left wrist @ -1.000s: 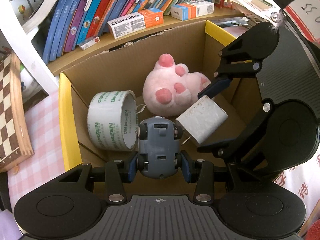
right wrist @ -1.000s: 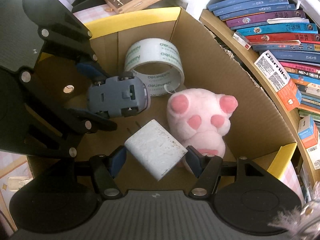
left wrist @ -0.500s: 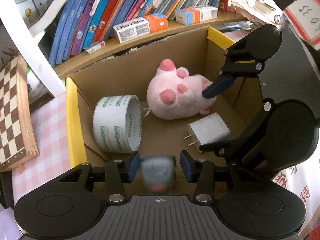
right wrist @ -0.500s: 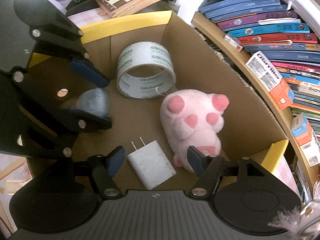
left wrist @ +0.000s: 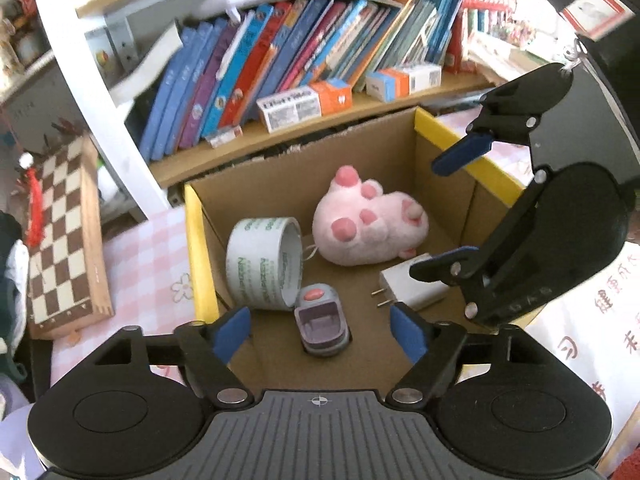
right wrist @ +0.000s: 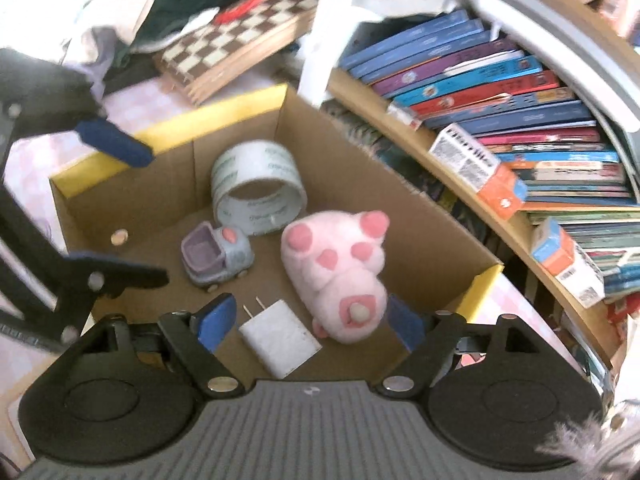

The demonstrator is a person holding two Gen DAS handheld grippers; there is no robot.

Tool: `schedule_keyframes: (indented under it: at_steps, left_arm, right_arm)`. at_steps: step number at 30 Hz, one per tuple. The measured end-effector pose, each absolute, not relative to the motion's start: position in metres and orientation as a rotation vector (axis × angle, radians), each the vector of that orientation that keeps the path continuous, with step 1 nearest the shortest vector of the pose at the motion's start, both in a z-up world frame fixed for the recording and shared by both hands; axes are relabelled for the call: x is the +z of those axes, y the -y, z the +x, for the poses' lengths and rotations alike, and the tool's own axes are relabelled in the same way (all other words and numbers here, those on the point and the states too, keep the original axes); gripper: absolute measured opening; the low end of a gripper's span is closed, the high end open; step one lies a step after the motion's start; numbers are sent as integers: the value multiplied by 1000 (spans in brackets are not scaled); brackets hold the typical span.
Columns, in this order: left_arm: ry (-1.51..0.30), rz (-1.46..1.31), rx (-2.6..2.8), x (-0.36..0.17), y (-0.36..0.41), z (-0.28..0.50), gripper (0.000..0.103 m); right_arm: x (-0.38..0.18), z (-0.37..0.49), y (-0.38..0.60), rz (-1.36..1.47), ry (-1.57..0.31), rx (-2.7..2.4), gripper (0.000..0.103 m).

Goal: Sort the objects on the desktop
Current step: 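Withdraw both tools from the box toward the remaining objects on the table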

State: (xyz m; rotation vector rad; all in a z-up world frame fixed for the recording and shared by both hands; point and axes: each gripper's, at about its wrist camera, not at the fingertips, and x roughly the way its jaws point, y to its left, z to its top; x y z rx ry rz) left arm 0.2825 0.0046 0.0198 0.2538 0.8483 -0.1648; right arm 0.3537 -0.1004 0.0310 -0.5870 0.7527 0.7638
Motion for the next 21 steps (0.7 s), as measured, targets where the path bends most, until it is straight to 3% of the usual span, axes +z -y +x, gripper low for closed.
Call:
schedule_keyframes:
  at_steps: [21]
  left_arm:
    - [-511, 25, -13, 75, -32, 194, 91]
  right_arm:
    - [92, 263, 153, -187, -486, 538, 88]
